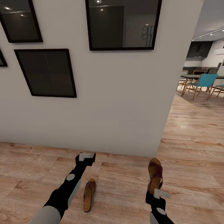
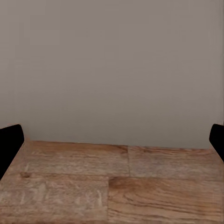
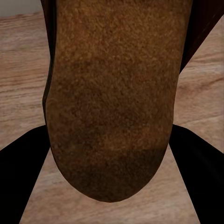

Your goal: Pick up the two gym shoes and the two sandals from the corridor floor and place them onto the hallstand (shoe rack) in the corridor, making sure they are on the rack and not on the floor. Arrange them so the two gym shoes are next to each other and the two sandals are next to each other.

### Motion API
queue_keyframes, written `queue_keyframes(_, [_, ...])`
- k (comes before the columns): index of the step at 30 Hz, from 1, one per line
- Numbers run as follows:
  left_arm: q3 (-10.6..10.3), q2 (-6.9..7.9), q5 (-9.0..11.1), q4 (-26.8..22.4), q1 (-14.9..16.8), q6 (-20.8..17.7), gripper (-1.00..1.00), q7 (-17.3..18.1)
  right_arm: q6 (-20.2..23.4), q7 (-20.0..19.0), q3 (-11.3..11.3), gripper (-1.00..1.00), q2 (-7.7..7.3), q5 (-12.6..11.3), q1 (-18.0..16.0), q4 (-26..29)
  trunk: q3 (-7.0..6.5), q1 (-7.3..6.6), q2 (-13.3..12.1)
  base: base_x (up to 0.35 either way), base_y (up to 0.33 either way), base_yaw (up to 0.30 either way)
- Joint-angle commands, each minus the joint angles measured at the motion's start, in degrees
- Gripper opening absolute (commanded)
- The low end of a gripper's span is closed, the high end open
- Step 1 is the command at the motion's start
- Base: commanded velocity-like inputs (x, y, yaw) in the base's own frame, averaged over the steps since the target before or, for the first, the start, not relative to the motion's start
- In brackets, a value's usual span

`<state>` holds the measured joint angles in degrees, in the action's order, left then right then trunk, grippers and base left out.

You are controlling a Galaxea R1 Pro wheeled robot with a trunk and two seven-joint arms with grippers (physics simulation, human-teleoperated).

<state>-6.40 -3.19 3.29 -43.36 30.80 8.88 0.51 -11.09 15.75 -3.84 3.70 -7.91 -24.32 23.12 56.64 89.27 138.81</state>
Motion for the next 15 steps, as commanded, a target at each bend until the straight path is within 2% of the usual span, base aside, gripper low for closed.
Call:
queue_keyframes(1, [-0.06,0.04,0.32,1.97,0.07,1.56,1.00,0.04,-0.07,-0.17,-0.18,-1.00,0.05,-0.58,-0.03,-0.02,0.05,-0.01,0.02,0.000,0.000,0.000])
queue_keyframes(5, [0.02,0.71,0.29,4.97,0.12,3.32,1.00,-0.04,1.10,-0.13,-0.18,-1.00,0.10,-0.61,-0.03,1.36,0.05,-0.01,0.02,0.000,0.000,0.000])
queue_keyframes(9, [0.06,2.31,0.34,5.80,0.14,3.89,1.00,-0.12,2.98,-0.07,-0.08,-1.00,0.17,-0.53,-0.04,9.68,0.05,-0.01,0.02,0.000,0.000,0.000])
queue_keyframes(10, [0.22,2.70,0.35,5.94,0.14,4.04,1.00,-0.14,3.72,-0.05,-0.10,-1.00,0.25,-0.49,0.01,14.14,0.05,-0.01,0.02,0.000,0.000,0.000])
queue_keyframes(15, [0.91,2.99,0.27,6.06,0.14,4.24,1.00,-0.09,4.34,-0.03,-0.11,-1.00,0.32,-0.49,0.05,18.33,0.05,-0.01,0.02,0.000,0.000,0.000])
